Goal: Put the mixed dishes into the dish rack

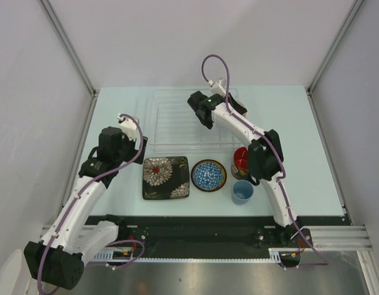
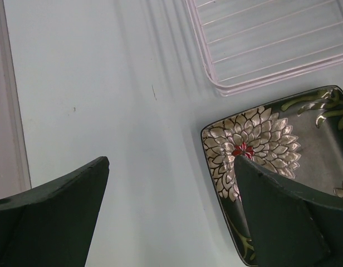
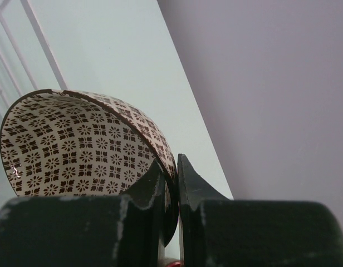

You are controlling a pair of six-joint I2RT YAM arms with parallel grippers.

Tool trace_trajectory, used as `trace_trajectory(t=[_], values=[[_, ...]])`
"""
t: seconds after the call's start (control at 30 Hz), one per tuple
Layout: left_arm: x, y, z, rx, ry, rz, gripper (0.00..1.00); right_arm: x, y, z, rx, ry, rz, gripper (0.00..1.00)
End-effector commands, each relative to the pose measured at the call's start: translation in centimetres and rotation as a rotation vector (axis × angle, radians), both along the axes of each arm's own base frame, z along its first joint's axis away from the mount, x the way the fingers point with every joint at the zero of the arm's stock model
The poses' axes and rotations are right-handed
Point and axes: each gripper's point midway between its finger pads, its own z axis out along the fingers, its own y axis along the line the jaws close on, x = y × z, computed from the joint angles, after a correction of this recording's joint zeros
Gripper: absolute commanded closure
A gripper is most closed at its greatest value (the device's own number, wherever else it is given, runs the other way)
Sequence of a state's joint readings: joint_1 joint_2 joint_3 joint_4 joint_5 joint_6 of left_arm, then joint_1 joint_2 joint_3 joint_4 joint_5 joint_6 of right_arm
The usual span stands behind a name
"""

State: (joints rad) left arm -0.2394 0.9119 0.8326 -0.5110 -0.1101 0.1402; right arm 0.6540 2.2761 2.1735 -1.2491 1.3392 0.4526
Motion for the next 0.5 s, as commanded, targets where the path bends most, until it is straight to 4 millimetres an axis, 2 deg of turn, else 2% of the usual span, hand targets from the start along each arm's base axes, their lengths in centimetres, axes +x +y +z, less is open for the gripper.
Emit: trace_trajectory(t=[0.0,0.07,0.1,0.13,0.17,0.2,0.23,0.27,0.3,0.33,0.37,0.47], values=[[0.7,0.3,0.2,-0.002,-0.029,0.012,0.0,1.8,-1.2,4.7,-0.133,-0.225,-0.094,1.0],[0.8,0.4,-0.1,0.004,-0.026,0.012,0.0,2.7,-0.6,5.0,-0.175,-0.231,-0.123,1.0],[0.9,0.4,-0.2,0.006,-0.025,0.01,0.0,2.9,-0.5,4.4,-0.207,-0.196,-0.13,1.0],[0.9,0.4,-0.3,0.009,-0.022,0.01,0.0,4.0,0.2,4.5,-0.114,-0.294,-0.153,1.0],[0.9,0.5,-0.5,0.01,-0.019,0.011,0.0,4.2,0.3,4.9,-0.179,-0.175,-0.129,1.0],[1.0,0.5,-0.5,0.009,-0.019,0.011,0.0,5.2,1.0,3.6,-0.042,-0.323,-0.144,1.0],[1.0,0.5,-0.6,0.01,-0.017,0.011,0.0,5.4,1.2,3.4,-0.01,-0.35,-0.134,1.0],[1.0,0.5,-0.9,0.012,-0.01,0.01,0.0,4.9,1.4,4.0,-0.158,-0.163,-0.078,1.0],[1.0,0.5,-0.9,0.011,-0.014,0.011,0.0,5.4,1.7,5.4,-0.029,-0.321,-0.101,1.0],[1.0,0.6,-0.9,0.014,-0.013,0.01,0.0,5.5,1.9,4.6,-0.067,-0.261,-0.1,1.0],[1.0,0.6,-1.2,0.016,-0.01,0.011,0.0,5.6,2.0,2.6,-0.091,-0.208,-0.112,1.0],[1.1,0.8,-1.3,0.019,-0.012,0.015,0.0,5.8,2.7,-0.3,-0.109,-0.177,-0.106,1.0]])
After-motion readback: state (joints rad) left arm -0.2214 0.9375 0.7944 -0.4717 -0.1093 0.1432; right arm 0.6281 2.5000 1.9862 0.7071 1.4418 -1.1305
